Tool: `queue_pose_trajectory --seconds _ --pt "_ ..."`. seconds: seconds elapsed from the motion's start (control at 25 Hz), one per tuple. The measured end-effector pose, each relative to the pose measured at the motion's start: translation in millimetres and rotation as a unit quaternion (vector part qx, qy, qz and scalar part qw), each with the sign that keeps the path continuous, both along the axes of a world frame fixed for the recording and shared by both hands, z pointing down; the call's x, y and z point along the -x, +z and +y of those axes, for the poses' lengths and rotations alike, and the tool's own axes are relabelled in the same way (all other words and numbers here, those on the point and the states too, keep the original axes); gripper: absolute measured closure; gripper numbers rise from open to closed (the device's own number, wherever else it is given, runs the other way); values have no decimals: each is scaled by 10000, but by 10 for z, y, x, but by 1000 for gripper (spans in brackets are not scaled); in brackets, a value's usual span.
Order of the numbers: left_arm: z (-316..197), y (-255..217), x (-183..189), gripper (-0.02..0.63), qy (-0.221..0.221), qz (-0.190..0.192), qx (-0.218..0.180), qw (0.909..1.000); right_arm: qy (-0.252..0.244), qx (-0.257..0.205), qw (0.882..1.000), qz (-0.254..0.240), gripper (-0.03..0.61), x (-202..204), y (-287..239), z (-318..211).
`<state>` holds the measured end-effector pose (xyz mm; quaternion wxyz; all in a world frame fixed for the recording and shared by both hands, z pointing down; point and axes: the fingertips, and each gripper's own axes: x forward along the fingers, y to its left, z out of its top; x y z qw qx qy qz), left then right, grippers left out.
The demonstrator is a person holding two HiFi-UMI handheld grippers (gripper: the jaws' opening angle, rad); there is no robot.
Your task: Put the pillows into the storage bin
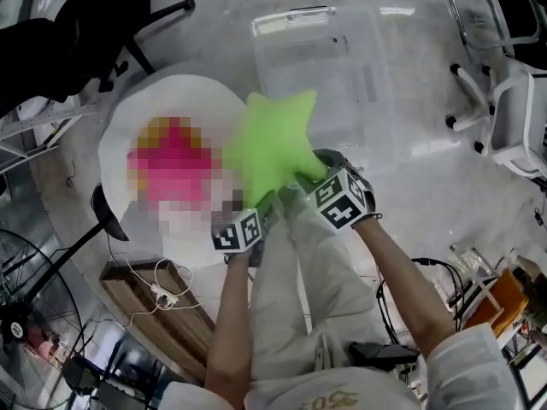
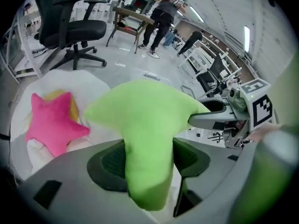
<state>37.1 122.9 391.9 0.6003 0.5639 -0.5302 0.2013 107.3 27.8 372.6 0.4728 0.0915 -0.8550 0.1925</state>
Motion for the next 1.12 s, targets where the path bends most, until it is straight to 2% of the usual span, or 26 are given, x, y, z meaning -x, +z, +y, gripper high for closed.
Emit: queue_pose_trajectory --seconds 0.32,0.76,0.88,1.12 --pt "-257 154 -243 322 800 126 -79 9967 946 -47 9954 157 337 -386 141 -126" --pt "-544 420 -546 325 1693 408 -158 9846 1892 -149 9809 421 339 -805 375 -244" --pt "-625 465 -653 325 1870 418 -220 9812 2070 -187 9772 437 339 -937 418 -284" --pt "-799 643 -936 325 1943 381 -177 9800 2143 -122 9758 417 339 -1224 612 -439"
